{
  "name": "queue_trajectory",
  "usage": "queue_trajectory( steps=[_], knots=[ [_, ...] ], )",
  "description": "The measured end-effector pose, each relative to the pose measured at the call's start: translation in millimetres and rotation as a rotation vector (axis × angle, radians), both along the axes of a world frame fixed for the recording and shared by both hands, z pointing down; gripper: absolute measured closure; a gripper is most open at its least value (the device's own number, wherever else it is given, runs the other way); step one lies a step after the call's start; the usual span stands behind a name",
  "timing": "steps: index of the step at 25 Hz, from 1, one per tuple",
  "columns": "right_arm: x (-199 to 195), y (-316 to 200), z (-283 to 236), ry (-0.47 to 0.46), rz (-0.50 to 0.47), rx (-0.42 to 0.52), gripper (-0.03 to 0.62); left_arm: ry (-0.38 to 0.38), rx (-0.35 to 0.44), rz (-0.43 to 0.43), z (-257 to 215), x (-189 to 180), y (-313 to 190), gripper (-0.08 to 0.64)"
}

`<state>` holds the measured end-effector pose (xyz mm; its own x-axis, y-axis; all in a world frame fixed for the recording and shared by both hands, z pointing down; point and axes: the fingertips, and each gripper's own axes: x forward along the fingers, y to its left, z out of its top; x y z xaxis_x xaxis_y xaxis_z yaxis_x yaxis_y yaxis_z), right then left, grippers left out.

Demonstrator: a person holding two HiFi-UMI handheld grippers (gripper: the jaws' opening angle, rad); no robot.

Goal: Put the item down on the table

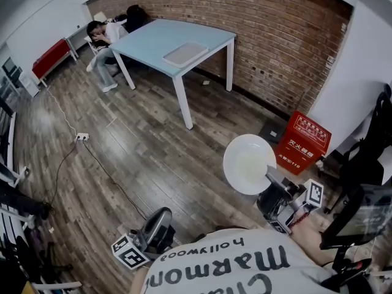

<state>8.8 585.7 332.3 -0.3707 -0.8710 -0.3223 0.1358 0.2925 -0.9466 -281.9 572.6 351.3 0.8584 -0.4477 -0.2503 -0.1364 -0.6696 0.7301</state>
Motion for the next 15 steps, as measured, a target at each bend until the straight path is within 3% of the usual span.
queue_trajectory(
  steps=[6,11,15],
  knots=[
    [-16,-19,5,0.019,0.004,0.026,0.552,-0.025,0.008,0.013,13,-15,-16,0.523],
    [-22,-31,14,0.008,0.001,0.027,0.554,0.037,-0.006,0.008,16,-13,-35,0.523],
    [-10,-49,17,-0.002,0.019,0.0,0.554,-0.041,0.01,0.009,20,-8,-48,0.528]
  ],
)
